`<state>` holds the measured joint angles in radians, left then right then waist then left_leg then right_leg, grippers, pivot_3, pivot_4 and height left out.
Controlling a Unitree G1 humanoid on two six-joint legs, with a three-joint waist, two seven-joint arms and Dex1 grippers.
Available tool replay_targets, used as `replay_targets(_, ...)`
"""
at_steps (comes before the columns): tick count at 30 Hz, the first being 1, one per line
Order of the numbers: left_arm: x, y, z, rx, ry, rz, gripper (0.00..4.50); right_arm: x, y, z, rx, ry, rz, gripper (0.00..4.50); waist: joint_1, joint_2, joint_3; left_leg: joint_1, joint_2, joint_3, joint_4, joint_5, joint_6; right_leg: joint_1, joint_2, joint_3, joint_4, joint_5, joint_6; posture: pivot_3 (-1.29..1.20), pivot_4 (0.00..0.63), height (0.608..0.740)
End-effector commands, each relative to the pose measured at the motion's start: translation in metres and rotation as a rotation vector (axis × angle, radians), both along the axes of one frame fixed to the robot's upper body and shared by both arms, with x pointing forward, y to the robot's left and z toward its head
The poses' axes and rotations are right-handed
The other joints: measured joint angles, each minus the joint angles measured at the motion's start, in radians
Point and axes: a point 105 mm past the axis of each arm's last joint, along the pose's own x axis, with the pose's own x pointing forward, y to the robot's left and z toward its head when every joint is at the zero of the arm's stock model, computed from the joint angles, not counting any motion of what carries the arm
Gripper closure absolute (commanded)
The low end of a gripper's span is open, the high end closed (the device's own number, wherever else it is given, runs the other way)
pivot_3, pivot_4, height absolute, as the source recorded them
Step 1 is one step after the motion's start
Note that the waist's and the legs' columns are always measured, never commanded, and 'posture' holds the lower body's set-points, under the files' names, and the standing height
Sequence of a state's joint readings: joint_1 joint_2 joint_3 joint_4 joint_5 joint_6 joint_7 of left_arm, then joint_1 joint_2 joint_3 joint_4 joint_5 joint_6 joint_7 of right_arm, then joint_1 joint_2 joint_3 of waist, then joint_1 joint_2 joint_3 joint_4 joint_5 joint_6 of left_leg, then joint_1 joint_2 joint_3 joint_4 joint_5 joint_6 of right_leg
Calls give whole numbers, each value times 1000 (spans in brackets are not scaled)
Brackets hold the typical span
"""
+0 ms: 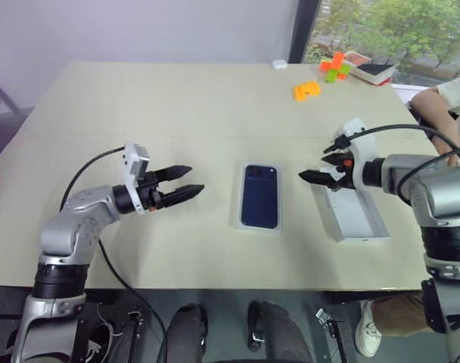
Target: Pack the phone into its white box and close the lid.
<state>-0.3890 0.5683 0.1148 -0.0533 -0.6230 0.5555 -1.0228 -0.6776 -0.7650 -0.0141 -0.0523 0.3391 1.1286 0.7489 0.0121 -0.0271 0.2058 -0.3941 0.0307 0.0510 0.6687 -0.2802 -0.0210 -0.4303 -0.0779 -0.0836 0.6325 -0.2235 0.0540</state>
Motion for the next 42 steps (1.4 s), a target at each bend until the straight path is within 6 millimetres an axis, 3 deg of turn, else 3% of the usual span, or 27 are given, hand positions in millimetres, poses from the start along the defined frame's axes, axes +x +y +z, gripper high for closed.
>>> replay_targets(1,-3,2,13,16,-88,-11,714,-5,-3,15,9,-13,-34,0,0,0,0,0,0,0,0,0,0,0,0,0,0,0,0,0,150,740)
replay_targets(3,-9,3,14,21,-109,-35,714,-12,-5,12,51,62,-79,0,0,0,0,0,0,0,0,0,0,0,0,0,0,0,0,0,150,740)
replay_targets(10,-32,-5,17,59,-166,-158,714,-25,-23,8,-48,166,-197,0,-2,0,0,0,1,0,-1,0,0,-1,1,0,0,0,0,0,150,740)
replay_targets(14,-37,-11,11,77,-155,-198,714,-29,-18,8,-27,217,-198,0,-1,0,0,0,0,0,0,0,0,-1,1,0,0,0,0,0,150,740)
replay_targets(18,-36,-15,3,143,-178,-210,714,-32,-10,0,-41,238,-171,0,-1,0,0,0,0,0,0,0,0,-1,1,0,0,0,0,0,150,740)
replay_targets(27,-40,-18,5,142,-197,-246,714,-21,-23,-9,-34,270,-301,0,-1,0,0,-1,0,0,0,0,1,-1,1,0,0,0,0,0,150,740)
replay_targets(34,-39,-23,2,127,-190,-232,714,-18,-21,-12,-32,296,-320,0,-3,0,0,-1,0,0,0,0,1,-1,1,1,0,0,0,0,150,740)
replay_targets(37,-37,-25,3,120,-196,-221,714,-23,-14,-19,-33,348,-282,0,-2,0,0,-1,0,0,0,0,1,-1,1,0,0,0,0,0,150,740)
replay_targets(42,-38,-27,3,106,-196,-212,714,-33,-25,-23,-126,429,-283,0,-1,0,0,-2,0,0,0,0,1,-1,1,0,-1,0,0,0,150,740)
